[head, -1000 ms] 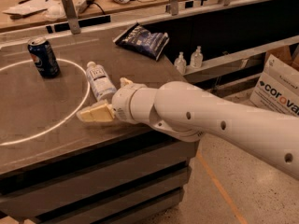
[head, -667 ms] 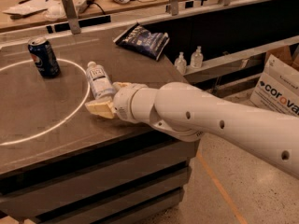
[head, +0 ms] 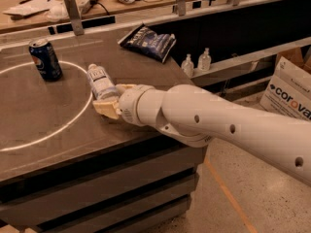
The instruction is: Pick blue plastic bottle
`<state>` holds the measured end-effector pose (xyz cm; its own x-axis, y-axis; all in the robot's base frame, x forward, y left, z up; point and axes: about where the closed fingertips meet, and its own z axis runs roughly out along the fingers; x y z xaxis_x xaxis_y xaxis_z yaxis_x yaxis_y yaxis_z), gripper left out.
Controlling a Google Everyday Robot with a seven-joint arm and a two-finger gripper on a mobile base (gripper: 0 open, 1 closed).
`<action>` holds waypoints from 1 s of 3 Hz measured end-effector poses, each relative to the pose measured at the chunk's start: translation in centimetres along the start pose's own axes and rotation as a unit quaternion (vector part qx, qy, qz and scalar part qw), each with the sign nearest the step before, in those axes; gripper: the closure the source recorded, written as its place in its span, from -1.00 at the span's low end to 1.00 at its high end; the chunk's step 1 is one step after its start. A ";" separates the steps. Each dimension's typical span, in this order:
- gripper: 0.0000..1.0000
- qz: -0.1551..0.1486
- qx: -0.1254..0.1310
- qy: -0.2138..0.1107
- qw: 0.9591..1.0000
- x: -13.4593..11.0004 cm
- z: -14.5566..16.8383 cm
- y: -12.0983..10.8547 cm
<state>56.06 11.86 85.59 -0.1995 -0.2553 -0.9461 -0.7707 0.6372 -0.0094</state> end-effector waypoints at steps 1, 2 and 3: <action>1.00 0.003 -0.005 -0.018 1.000 -0.9 -0.3 -0.2; 1.00 0.003 -0.032 -0.060 0.998 -2.3 -1.3 -0.5; 1.00 0.001 -0.061 -0.103 0.993 -3.7 -3.2 -1.1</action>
Offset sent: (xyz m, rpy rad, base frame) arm -0.0046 -0.0251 0.0468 0.2355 -0.1055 0.1335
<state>55.70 9.75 90.14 -0.0829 -0.0921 -0.9923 -0.8407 0.5412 0.0200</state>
